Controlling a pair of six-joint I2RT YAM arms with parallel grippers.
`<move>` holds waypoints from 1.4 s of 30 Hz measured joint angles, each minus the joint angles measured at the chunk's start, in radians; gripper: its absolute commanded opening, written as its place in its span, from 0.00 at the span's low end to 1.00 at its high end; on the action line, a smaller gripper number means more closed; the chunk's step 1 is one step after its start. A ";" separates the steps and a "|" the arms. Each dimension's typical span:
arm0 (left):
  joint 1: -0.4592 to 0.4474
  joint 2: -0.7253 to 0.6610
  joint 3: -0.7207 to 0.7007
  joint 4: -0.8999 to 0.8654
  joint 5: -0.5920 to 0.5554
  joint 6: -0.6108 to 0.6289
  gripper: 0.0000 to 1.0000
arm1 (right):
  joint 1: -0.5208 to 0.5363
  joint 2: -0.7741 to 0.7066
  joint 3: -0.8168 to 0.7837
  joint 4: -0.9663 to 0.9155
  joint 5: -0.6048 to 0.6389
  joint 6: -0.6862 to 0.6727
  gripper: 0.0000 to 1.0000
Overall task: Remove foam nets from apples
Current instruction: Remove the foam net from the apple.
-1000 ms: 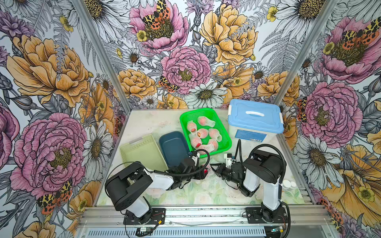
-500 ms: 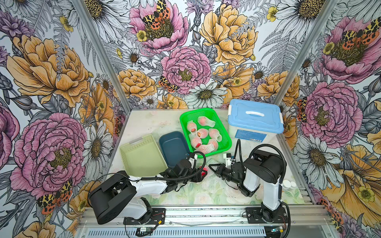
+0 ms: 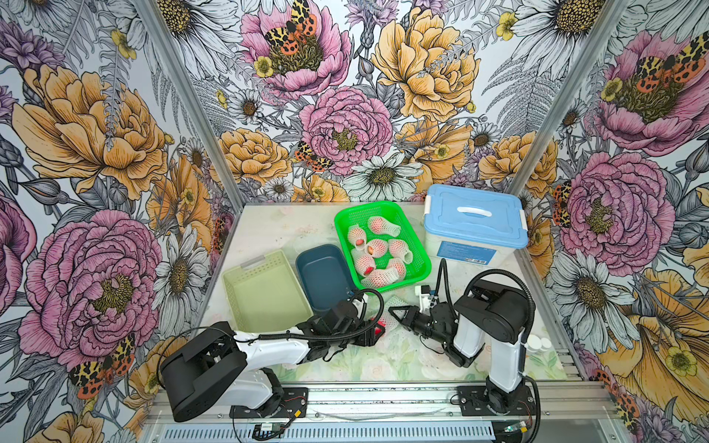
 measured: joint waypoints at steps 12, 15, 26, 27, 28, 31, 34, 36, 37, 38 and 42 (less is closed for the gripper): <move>-0.002 0.018 0.015 -0.056 -0.004 -0.003 0.89 | 0.011 -0.017 -0.014 -0.007 0.010 -0.035 0.00; -0.002 0.018 0.020 -0.068 -0.004 -0.002 0.88 | 0.011 -0.018 -0.015 -0.007 0.016 -0.035 0.00; -0.023 -0.128 0.052 -0.286 -0.053 0.020 0.99 | 0.015 -0.042 -0.039 -0.016 0.050 -0.061 0.00; -0.023 -0.158 0.065 -0.328 -0.071 0.024 0.99 | 0.015 -0.042 -0.039 -0.016 0.050 -0.064 0.00; -0.022 -0.190 0.081 -0.372 -0.091 0.024 0.99 | 0.016 -0.042 -0.039 -0.016 0.050 -0.066 0.00; -0.013 -0.260 0.142 -0.490 -0.130 0.024 0.99 | 0.015 -0.042 -0.039 -0.016 0.050 -0.070 0.00; -0.004 -0.286 0.211 -0.606 -0.156 0.017 0.99 | 0.015 -0.042 -0.039 -0.017 0.050 -0.072 0.00; -0.010 -0.291 0.248 -0.686 -0.172 -0.009 0.99 | 0.015 -0.042 -0.039 -0.018 0.049 -0.073 0.00; -0.019 -0.291 0.261 -0.727 -0.183 -0.027 0.99 | 0.015 -0.043 -0.039 -0.018 0.049 -0.076 0.00; -0.031 -0.291 0.270 -0.766 -0.194 -0.043 0.99 | 0.015 -0.043 -0.039 -0.018 0.048 -0.078 0.00; -0.103 -0.287 0.298 -0.934 -0.246 -0.125 0.99 | 0.014 -0.044 -0.039 -0.019 0.045 -0.092 0.00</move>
